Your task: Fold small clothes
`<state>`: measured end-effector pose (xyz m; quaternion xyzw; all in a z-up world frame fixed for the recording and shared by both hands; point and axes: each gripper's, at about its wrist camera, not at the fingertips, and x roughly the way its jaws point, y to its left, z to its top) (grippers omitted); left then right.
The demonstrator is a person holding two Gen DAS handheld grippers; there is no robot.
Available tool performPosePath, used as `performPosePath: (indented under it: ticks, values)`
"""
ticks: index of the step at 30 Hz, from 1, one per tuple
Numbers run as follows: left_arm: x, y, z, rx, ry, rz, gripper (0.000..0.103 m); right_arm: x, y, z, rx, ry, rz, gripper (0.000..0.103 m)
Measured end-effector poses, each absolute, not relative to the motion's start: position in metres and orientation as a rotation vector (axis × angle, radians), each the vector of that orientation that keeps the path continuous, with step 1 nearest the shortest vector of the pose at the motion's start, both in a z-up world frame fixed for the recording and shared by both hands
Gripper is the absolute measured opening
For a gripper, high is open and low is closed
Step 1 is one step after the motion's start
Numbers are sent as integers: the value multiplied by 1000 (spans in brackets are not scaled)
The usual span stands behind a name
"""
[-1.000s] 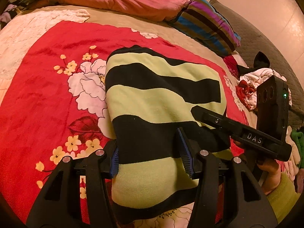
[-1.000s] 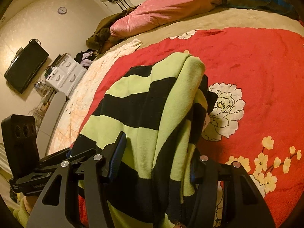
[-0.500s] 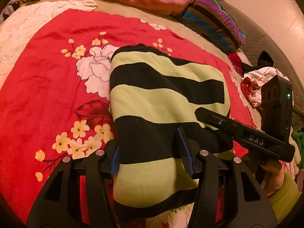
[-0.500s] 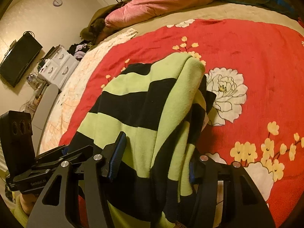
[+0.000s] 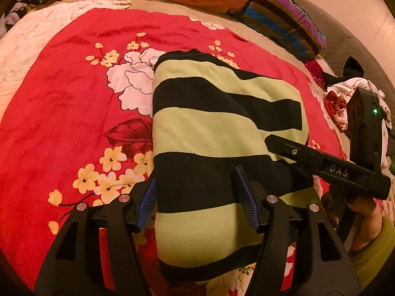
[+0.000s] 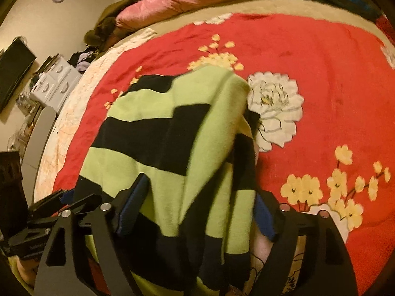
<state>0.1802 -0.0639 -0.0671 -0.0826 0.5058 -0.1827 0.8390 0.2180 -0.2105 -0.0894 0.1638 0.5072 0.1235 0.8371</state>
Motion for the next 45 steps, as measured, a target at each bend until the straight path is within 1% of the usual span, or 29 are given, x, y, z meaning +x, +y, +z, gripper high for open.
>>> performPosePath:
  ticks: [4, 6, 8, 11, 12, 15, 17, 19, 21, 22, 23, 29, 37, 38, 45]
  values:
    - [180, -63, -68, -167, 1071, -383, 55, 219, -216, -94, 390, 1085, 259, 81]
    - [180, -63, -66, -163, 1070, -380, 55, 216, -214, -88, 365, 1071, 253, 81]
    - [178, -63, -64, -161, 1067, -377, 57, 212, -214, -83, 358, 1061, 248, 83]
    - [173, -62, -58, -157, 1054, -374, 60, 207, -218, -75, 376, 1048, 240, 83]
    - [172, -62, -56, -155, 1049, -375, 62, 204, -220, -71, 382, 1036, 238, 87]
    - [167, -61, -46, -146, 1025, -372, 65, 196, -225, -60, 381, 1006, 232, 92]
    - [162, -59, -38, -134, 1006, -367, 70, 189, -228, -49, 371, 981, 217, 94]
    - [156, -58, -30, -113, 983, -355, 78, 182, -230, -38, 362, 959, 201, 94]
    - [150, -55, -20, -102, 967, -346, 80, 173, -233, -28, 358, 930, 195, 94]
    - [148, -54, -17, -98, 962, -345, 91, 169, -234, -23, 354, 920, 194, 94]
    - [144, -52, -12, -89, 952, -340, 94, 165, -234, -17, 347, 907, 192, 94]
    - [127, -46, 8, -62, 914, -318, 94, 142, -231, 5, 310, 837, 174, 94]
    - [111, -40, 27, -50, 874, -285, 94, 124, -225, 20, 278, 803, 169, 94]
    - [109, -39, 29, -49, 869, -282, 94, 123, -225, 21, 277, 801, 171, 98]
    - [93, -36, 40, -34, 836, -266, 94, 106, -221, 35, 265, 757, 178, 99]
